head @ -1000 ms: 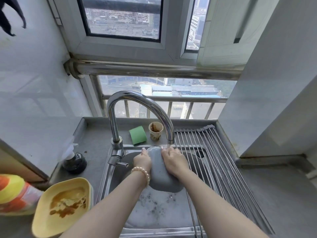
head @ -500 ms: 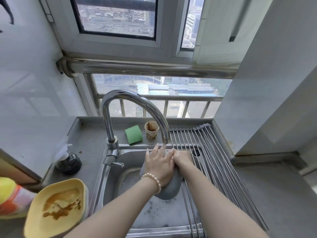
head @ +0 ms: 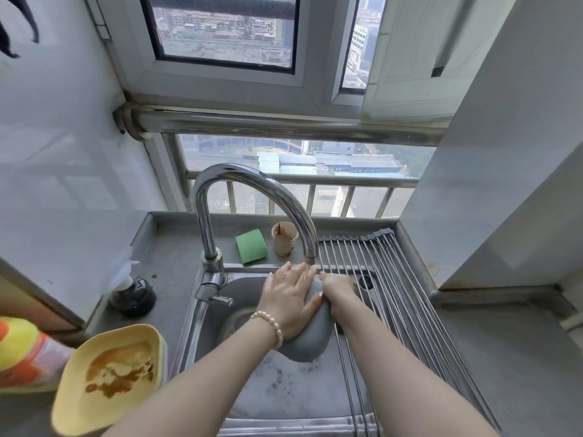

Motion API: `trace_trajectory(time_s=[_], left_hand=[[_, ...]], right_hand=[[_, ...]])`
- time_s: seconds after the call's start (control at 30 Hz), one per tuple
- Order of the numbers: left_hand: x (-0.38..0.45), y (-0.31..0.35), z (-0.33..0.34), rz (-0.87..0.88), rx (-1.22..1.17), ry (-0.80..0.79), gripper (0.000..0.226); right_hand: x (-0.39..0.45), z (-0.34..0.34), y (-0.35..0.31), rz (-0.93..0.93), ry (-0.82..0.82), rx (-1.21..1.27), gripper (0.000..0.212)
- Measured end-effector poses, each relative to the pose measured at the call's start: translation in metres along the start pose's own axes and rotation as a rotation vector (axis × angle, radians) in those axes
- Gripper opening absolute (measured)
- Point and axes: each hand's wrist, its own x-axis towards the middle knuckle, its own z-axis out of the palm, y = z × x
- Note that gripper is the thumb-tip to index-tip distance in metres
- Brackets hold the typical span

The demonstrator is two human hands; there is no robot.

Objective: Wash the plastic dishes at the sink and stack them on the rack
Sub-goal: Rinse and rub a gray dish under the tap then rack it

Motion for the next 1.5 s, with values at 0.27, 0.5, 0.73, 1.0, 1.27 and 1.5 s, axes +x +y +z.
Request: trace_trajectory(time_s=[0.27, 0.5, 0.73, 1.0, 1.27, 1.5], left_hand=[[0.002, -0.037, -0.008, -0.352, -0.709, -0.048, 0.044], [0.014, -0.026, -0.014, -0.861, -1.023, 0.161, 0.048], [0.016, -0.032, -0.022, -1.138, -1.305, 0.275, 0.044], [0.013, -0.027, -0.023, -1.186, -1.403, 0.334, 0.043], [0.013, -0.042, 0.004, -1.092, -1.618, 0.335, 0.026], [0.009, -0.044, 0.004, -1.086, -1.713, -0.151, 0.027]], right_hand=[[-0.008, 0.002, 0.000, 0.022, -0.158, -0.116, 0.010], [-0.035, 0.017, -0.021, -0.346, 0.145, -0.856, 0.047], [-0.064, 0.054, 0.028, -0.890, 0.205, -1.202, 0.053], [-0.053, 0.027, 0.031, -0.638, 0.160, -0.979, 0.063], [-0.019, 0.000, 0.012, -0.179, -0.012, -0.305, 0.063], [-0.019, -0.007, 0.000, -0.319, 0.097, -0.248, 0.045]])
